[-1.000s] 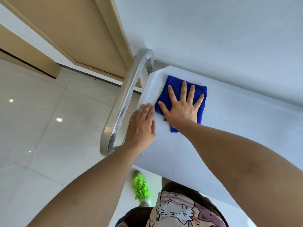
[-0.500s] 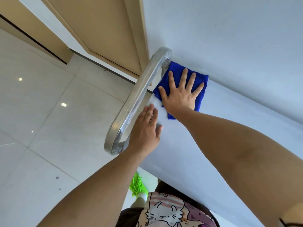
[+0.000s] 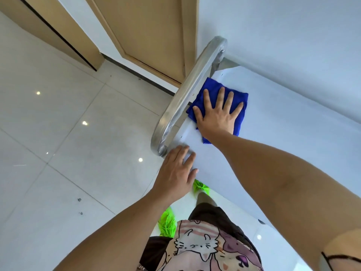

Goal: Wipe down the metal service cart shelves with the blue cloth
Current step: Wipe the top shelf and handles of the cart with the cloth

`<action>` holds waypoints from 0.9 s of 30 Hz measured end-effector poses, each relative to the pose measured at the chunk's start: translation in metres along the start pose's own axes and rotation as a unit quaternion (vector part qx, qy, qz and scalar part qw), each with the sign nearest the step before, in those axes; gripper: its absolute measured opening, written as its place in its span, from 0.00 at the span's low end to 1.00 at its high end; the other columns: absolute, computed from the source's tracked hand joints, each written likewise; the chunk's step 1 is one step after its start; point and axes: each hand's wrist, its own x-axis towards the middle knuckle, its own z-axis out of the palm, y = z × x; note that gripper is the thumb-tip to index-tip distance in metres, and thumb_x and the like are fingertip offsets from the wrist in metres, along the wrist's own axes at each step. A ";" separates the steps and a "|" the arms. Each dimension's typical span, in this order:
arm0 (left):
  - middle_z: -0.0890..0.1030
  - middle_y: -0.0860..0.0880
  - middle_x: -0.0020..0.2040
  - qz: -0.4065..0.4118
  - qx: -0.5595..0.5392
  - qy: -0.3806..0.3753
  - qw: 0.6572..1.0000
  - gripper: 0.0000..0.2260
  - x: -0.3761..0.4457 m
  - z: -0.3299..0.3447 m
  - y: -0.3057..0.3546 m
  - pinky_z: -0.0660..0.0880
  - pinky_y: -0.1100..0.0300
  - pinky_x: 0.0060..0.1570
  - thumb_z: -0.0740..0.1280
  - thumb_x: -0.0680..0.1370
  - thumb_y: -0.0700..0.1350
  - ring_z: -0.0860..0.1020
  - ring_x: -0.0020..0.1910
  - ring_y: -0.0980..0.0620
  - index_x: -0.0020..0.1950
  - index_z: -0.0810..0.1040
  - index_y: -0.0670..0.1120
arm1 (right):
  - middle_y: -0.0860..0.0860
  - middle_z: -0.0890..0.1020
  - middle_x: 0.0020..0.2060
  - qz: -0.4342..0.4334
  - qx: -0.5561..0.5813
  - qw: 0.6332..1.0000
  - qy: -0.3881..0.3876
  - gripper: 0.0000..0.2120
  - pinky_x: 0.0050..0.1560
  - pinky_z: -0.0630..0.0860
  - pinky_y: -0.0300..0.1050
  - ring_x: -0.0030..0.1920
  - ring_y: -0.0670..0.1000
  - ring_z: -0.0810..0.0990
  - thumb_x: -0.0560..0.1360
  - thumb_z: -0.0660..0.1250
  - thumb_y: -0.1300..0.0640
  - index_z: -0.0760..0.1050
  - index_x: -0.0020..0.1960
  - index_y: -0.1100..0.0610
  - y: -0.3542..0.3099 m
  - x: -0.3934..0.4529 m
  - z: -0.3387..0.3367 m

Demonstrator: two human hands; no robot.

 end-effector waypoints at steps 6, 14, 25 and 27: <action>0.72 0.44 0.67 -0.007 -0.036 0.038 0.999 0.18 -0.042 0.003 -0.017 0.71 0.50 0.63 0.62 0.79 0.47 0.70 0.67 0.45 0.68 0.72 0.45 | 0.57 0.47 0.82 -0.008 -0.004 1.000 0.003 0.35 0.72 0.37 0.75 0.80 0.64 0.42 0.78 0.33 0.29 0.42 0.81 0.41 -0.024 -0.069 0.021; 0.61 0.46 0.77 0.015 -0.023 -0.008 1.000 0.25 -0.074 0.006 -0.048 0.65 0.50 0.70 0.65 0.78 0.46 0.59 0.76 0.42 0.75 0.65 0.44 | 0.54 0.48 0.82 0.002 0.006 1.000 0.012 0.37 0.73 0.37 0.73 0.80 0.61 0.42 0.76 0.36 0.26 0.45 0.81 0.39 -0.040 -0.142 0.041; 0.59 0.43 0.78 -0.064 -0.087 -0.038 0.993 0.25 -0.124 0.022 -0.040 0.64 0.52 0.70 0.63 0.79 0.46 0.59 0.76 0.44 0.76 0.62 0.47 | 0.49 0.49 0.82 -0.041 -0.034 0.999 0.006 0.49 0.78 0.45 0.65 0.80 0.59 0.46 0.73 0.71 0.60 0.42 0.80 0.38 -0.020 -0.216 0.051; 0.59 0.44 0.78 -0.066 -0.094 -0.042 0.992 0.26 -0.129 0.027 -0.032 0.63 0.53 0.70 0.63 0.79 0.46 0.59 0.76 0.45 0.77 0.61 0.46 | 0.50 0.52 0.82 -0.042 -0.034 0.999 0.004 0.52 0.78 0.49 0.64 0.80 0.60 0.49 0.70 0.74 0.62 0.44 0.80 0.40 -0.017 -0.227 0.050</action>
